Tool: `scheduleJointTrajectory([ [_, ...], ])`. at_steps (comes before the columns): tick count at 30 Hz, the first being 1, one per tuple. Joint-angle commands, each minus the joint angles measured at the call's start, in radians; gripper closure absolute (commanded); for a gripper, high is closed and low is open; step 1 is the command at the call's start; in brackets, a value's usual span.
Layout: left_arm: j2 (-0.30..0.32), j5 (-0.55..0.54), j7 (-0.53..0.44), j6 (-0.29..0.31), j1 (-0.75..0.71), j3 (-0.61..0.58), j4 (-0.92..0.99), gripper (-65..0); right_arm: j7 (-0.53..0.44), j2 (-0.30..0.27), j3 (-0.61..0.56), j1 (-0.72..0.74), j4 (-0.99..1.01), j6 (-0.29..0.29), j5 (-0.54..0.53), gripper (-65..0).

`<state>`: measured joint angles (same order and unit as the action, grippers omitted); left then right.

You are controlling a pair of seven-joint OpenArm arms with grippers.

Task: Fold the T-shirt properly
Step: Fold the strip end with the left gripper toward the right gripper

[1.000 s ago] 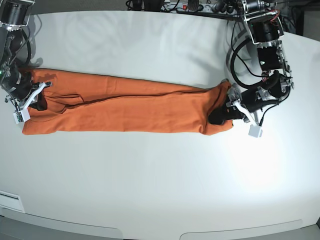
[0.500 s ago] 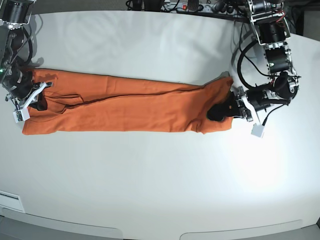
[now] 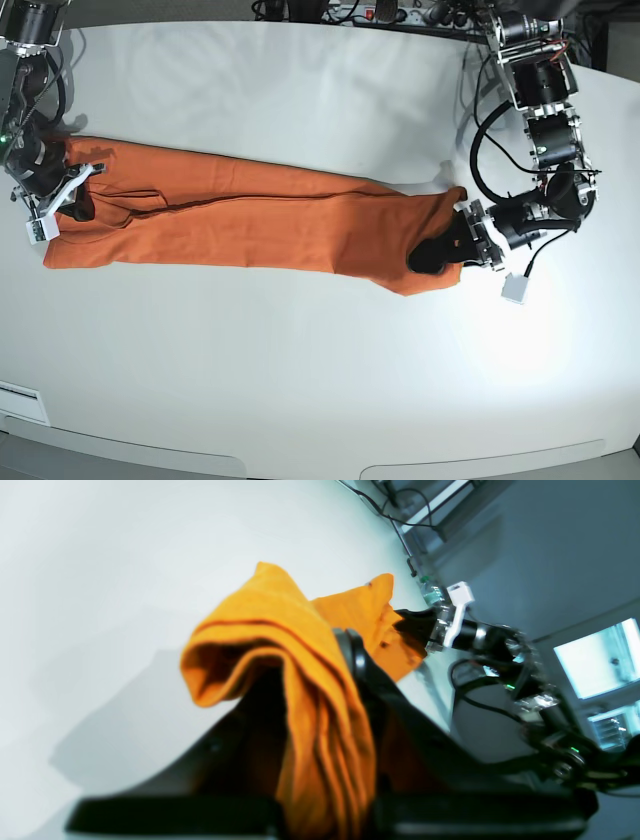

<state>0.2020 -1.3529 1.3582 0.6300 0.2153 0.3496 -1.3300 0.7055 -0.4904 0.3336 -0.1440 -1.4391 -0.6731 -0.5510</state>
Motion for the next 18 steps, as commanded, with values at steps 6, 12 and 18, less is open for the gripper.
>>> scheduleJointTrajectory([
  [6,-0.084,0.08,-0.072,-0.002,0.015,-0.093,-0.018,0.0,0.013,0.025,0.005,0.003,-0.011,-0.008,0.01,0.0],
  [12,-0.171,0.14,-0.14,-0.001,0.016,-0.167,-0.018,0.0,0.032,0.045,0.005,0.003,-0.011,-0.008,0.01,0.0],
  [18,-0.272,0.322,-0.3,-0.001,0.015,-0.173,-0.018,0.0,0.032,0.044,0.005,0.003,-0.011,-0.008,0.009,0.0],
])
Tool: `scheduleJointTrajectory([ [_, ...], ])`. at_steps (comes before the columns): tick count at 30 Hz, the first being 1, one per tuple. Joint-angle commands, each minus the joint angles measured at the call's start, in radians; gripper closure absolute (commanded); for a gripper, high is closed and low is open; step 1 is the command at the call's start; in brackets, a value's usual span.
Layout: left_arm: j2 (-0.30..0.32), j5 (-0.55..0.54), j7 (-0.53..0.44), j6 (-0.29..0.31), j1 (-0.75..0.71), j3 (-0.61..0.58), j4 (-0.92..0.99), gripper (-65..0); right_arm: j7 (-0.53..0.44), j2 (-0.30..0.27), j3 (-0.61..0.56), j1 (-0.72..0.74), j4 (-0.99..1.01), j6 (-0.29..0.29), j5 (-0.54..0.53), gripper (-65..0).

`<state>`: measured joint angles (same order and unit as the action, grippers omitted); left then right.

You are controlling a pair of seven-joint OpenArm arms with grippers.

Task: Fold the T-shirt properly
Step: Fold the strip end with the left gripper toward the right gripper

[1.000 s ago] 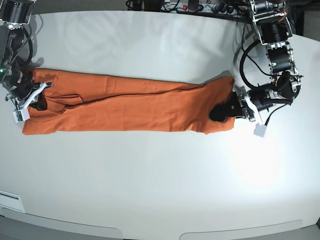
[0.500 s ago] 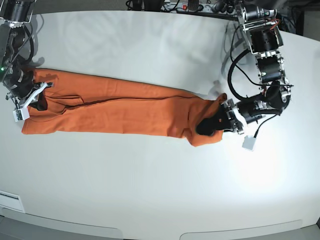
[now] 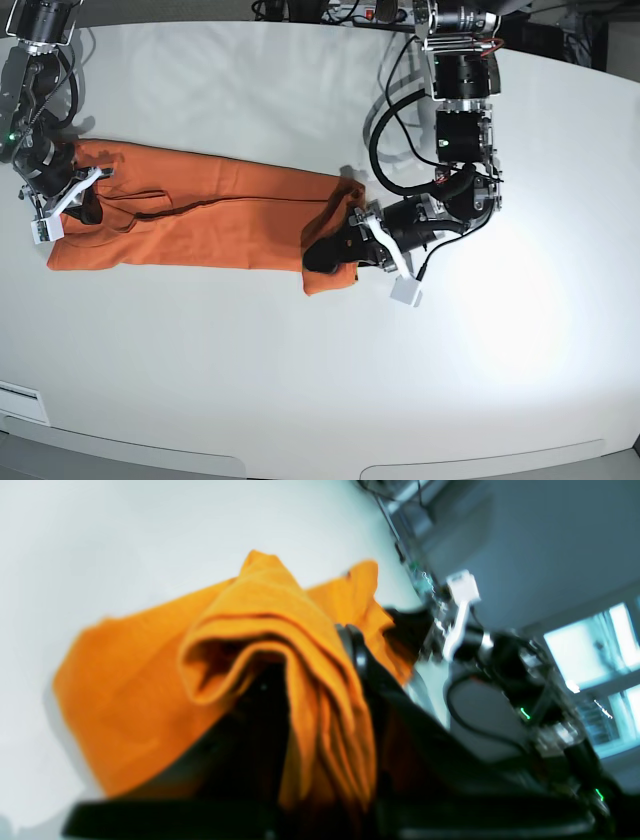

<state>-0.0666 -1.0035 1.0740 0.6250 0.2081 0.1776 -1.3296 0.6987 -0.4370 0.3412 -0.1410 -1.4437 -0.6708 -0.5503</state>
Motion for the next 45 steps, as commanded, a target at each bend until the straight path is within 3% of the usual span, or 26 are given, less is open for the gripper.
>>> scheduleJointTrajectory([
  [1,-0.016,0.003,-0.044,0.004,0.022,-0.001,-0.019,0.0,0.039,-0.009,-0.002,0.0,-0.006,-0.01,0.008,0.0],
  [9,-0.089,0.067,-0.085,0.004,0.019,-0.001,-0.017,0.0,0.039,-0.009,-0.002,0.0,-0.006,-0.011,0.008,0.0],
  [17,-0.091,0.102,-0.11,0.023,0.019,-0.096,0.021,-0.4,0.039,-0.009,-0.002,0.0,-0.006,-0.011,0.005,0.0],
  [21,-0.091,0.01,-0.115,0.034,0.02,-0.139,0.021,-34.5,0.04,-0.009,-0.002,0.0,-0.006,-0.011,0.005,0.0],
  [23,-0.091,0.001,-0.147,0.033,0.02,-0.146,0.021,-40.8,0.047,-0.009,-0.002,0.0,-0.006,-0.011,0.005,0.0],
  [36,-0.091,-0.048,-0.153,0.073,0.021,-0.151,0.021,-40.4,0.047,-0.009,-0.002,0.0,-0.006,-0.01,-0.002,0.0],
  [37,-0.091,-0.048,-0.156,0.073,0.02,-0.151,0.021,-38.3,0.047,-0.009,-0.002,0.0,-0.006,-0.011,-0.001,0.0],
  [38,-0.091,-0.045,-0.154,0.073,0.02,-0.148,0.021,-31.6,0.047,-0.009,-0.002,0.0,-0.006,-0.011,-0.002,0.0],
  [40,-0.091,-0.003,-0.148,0.073,0.019,-0.144,0.021,-6.2,0.047,-0.009,-0.002,0.0,-0.006,-0.011,-0.002,0.0],
  [41,-0.091,0.028,-0.14,0.051,0.019,-0.144,0.021,0.0,0.047,-0.009,-0.002,0.001,-0.006,-0.011,-0.002,0.0],
  [45,-0.091,0.22,-0.124,-0.034,0.016,-0.15,0.021,0.0,0.048,-0.009,-0.002,0.0,-0.006,-0.011,-0.002,0.0],
])
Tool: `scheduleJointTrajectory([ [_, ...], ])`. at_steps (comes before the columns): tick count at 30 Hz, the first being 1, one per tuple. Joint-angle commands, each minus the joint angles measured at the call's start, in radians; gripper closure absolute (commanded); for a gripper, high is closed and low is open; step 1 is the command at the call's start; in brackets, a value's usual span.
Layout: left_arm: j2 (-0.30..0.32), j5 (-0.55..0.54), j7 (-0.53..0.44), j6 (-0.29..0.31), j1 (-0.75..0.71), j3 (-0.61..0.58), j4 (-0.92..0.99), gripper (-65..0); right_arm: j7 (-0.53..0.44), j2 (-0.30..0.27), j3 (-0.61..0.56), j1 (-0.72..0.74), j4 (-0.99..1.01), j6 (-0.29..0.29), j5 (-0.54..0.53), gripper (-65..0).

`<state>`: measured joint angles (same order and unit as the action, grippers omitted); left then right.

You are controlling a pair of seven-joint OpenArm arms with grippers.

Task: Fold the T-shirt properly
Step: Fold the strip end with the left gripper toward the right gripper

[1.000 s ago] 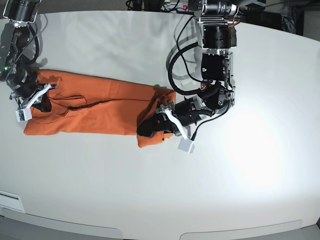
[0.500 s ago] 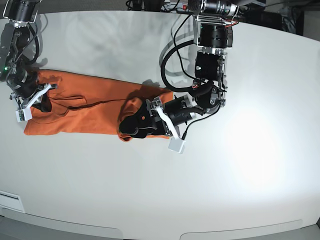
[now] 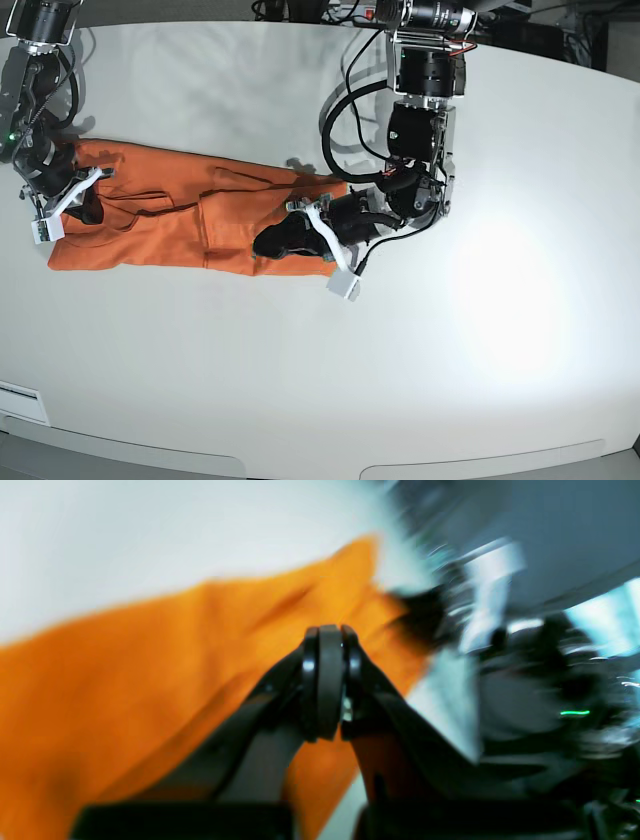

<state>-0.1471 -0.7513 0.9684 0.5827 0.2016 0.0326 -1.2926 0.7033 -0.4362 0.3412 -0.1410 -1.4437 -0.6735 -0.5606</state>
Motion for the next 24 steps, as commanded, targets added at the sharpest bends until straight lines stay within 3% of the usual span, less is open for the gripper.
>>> scheduleJointTrajectory([
  [1,-0.01,0.004,-0.019,-0.011,0.017,-0.013,-0.016,0.0,0.045,-0.01,-0.002,0.0,-0.006,-0.008,0.008,0.0],
  [8,-0.01,0.236,-0.09,-0.116,-0.04,-0.092,-0.016,0.0,0.045,-0.035,0.001,0.009,-0.089,-0.008,-0.101,0.0],
  [12,-0.01,0.276,-0.116,-0.136,-0.069,-0.097,-0.016,0.0,0.077,-0.068,0.016,0.009,-0.212,0.014,-0.104,-0.1],
  [17,-0.01,0.276,-0.109,-0.137,-0.071,-0.097,-0.016,0.0,0.111,-0.097,0.115,0.005,-0.259,0.156,-0.101,-32.7],
  [20,-0.008,0.276,-0.103,-0.16,-0.071,-0.096,-0.016,0.0,0.149,-0.092,0.193,0.0,-0.205,0.192,-0.122,-36.1],
  [24,-0.008,0.27,-0.1,-0.161,-0.071,-0.096,-0.016,0.0,0.208,-0.093,0.275,0.0,-0.023,0.13,-0.294,-36.1],
])
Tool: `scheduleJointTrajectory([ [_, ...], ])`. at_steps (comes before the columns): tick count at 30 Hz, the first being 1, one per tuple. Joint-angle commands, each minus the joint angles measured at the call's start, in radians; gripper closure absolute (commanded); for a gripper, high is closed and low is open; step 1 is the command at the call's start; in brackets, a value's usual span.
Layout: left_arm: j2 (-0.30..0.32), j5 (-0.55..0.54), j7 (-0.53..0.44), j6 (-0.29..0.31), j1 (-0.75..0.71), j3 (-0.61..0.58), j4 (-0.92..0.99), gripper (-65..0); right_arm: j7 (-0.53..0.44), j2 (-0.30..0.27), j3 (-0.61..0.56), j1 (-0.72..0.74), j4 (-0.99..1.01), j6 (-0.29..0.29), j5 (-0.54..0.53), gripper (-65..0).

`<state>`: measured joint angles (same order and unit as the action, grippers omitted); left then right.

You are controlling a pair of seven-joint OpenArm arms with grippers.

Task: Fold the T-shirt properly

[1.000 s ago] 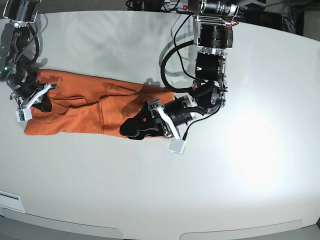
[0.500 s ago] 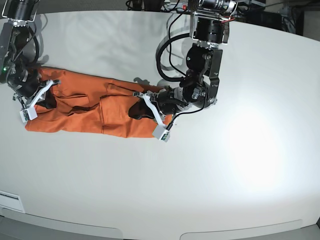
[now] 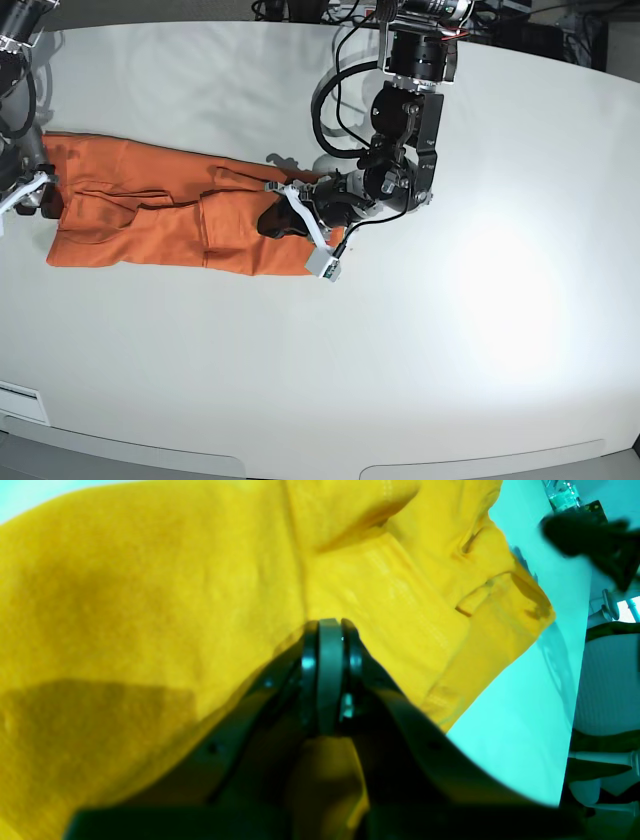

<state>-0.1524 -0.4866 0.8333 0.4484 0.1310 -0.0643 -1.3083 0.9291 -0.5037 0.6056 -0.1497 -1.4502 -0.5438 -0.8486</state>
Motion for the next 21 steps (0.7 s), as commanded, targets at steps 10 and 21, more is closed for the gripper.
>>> scheduleJointTrajectory([
  [10,-0.003,-0.017,0.035,-0.026,-0.001,0.001,0.0,0.0,0.089,-0.006,0.05,0.013,0.338,-0.154,-0.306,-36.1],
  [21,-0.003,-0.041,0.035,-0.023,0.0,0.001,0.0,0.0,0.089,0.03,-0.184,0.09,0.352,-0.154,-0.303,-35.5],
])
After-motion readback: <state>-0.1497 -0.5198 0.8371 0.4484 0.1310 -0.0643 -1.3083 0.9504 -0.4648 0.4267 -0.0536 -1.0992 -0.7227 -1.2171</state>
